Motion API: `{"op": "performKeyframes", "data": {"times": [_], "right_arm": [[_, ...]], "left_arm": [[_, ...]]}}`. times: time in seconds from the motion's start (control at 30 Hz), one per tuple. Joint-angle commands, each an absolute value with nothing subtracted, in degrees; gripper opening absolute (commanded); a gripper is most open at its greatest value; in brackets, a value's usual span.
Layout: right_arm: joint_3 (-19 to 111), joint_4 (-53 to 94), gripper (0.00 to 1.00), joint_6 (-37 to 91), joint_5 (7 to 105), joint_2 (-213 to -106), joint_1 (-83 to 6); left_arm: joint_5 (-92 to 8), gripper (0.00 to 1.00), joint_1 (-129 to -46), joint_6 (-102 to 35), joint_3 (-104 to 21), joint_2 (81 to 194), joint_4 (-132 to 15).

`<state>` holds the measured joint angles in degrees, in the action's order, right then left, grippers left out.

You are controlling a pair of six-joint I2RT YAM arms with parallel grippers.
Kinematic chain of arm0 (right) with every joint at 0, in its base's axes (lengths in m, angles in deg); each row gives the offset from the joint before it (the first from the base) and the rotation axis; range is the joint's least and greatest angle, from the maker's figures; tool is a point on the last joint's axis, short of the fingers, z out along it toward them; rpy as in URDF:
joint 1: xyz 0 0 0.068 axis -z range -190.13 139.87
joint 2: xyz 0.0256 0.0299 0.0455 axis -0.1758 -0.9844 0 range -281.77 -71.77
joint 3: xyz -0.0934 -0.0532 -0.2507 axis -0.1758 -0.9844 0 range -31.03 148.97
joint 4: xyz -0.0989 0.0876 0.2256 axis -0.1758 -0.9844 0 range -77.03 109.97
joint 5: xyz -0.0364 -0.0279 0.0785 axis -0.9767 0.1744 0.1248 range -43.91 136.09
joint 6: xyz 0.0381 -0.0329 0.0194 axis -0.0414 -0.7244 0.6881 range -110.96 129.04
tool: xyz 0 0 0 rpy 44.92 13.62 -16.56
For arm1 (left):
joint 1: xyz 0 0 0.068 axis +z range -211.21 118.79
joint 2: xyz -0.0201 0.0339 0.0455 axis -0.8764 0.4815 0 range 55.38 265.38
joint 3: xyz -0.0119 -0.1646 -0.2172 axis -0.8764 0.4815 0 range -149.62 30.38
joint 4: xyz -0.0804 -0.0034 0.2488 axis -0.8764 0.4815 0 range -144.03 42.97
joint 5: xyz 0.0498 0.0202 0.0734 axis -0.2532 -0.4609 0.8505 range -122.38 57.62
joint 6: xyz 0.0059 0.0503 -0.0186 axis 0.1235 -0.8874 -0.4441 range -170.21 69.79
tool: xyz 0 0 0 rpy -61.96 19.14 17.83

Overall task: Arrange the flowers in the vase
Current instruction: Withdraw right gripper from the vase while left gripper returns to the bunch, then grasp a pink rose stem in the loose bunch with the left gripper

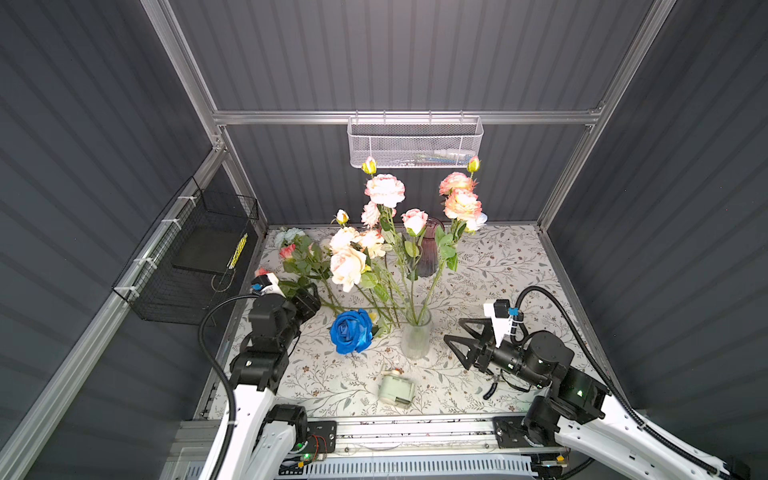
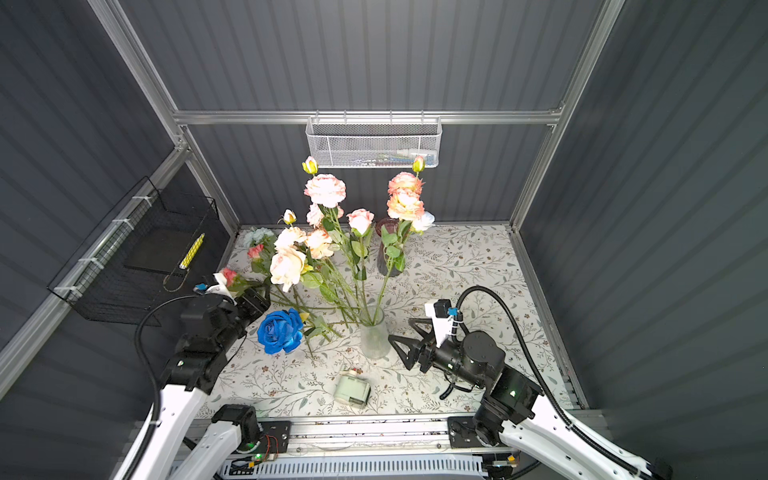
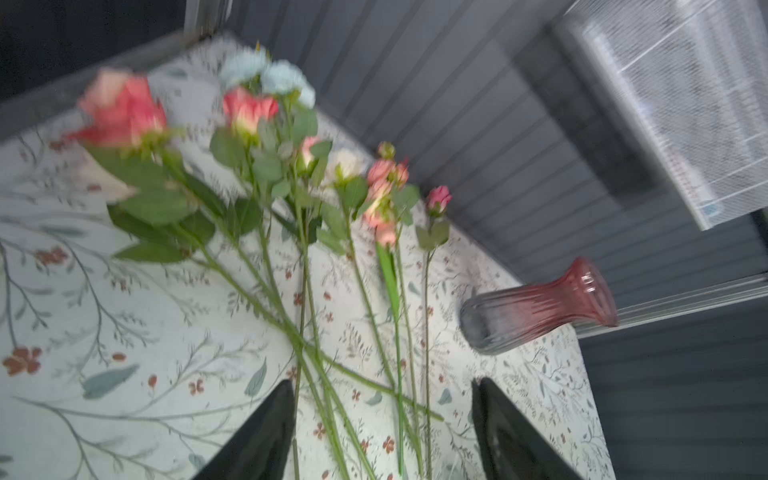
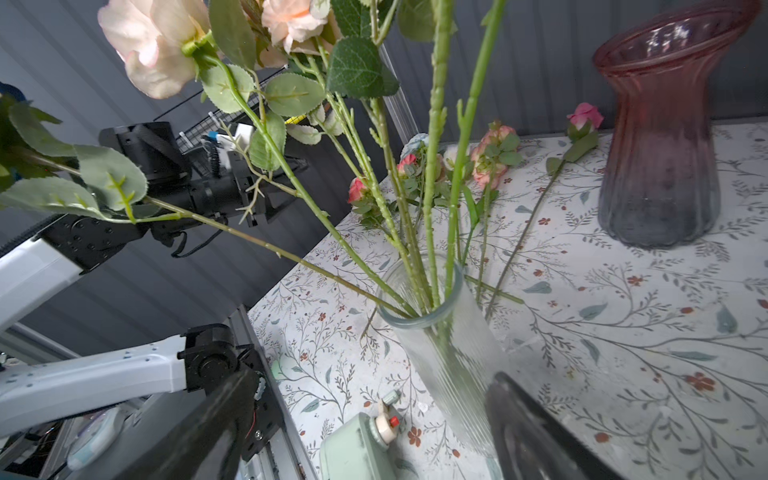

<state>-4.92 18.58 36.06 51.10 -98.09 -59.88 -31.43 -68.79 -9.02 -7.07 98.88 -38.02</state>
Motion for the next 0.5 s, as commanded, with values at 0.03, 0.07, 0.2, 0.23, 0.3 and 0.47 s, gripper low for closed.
{"op": "performKeyframes", "data": {"times": [0.03, 0.07, 0.2, 0.23, 0.3, 0.47], "right_arm": [[-6.4, 16.5, 0.85, 36.8, 48.6, -96.9, -59.9], [-6.7, 16.4, 0.85, 36.7, 48.5, -96.8, -59.9], [-7.2, 16.0, 0.85, 36.8, 48.2, -95.9, -59.8], [-7.4, 16.0, 0.85, 36.9, 48.2, -95.8, -59.8], [-7.7, 15.8, 0.85, 37.1, 48.1, -95.4, -59.7], [-8.6, 14.9, 0.85, 37.5, 47.6, -93.4, -59.7]], "left_arm": [[-34.5, 0.55, -69.0, -6.2, -4.8, 108.2, -43.7], [-34.1, 0.50, -69.0, -6.2, -4.8, 111.1, -45.1], [-30.3, 0.43, -69.0, -6.0, -5.0, 121.1, -51.3], [-29.5, 0.41, -69.0, -5.9, -5.4, 123.3, -52.9], [-27.6, 0.40, -69.0, -6.4, -7.4, 129.0, -55.8], [-25.3, 0.38, -68.5, -7.5, -14.4, 142.4, -58.7]]}}
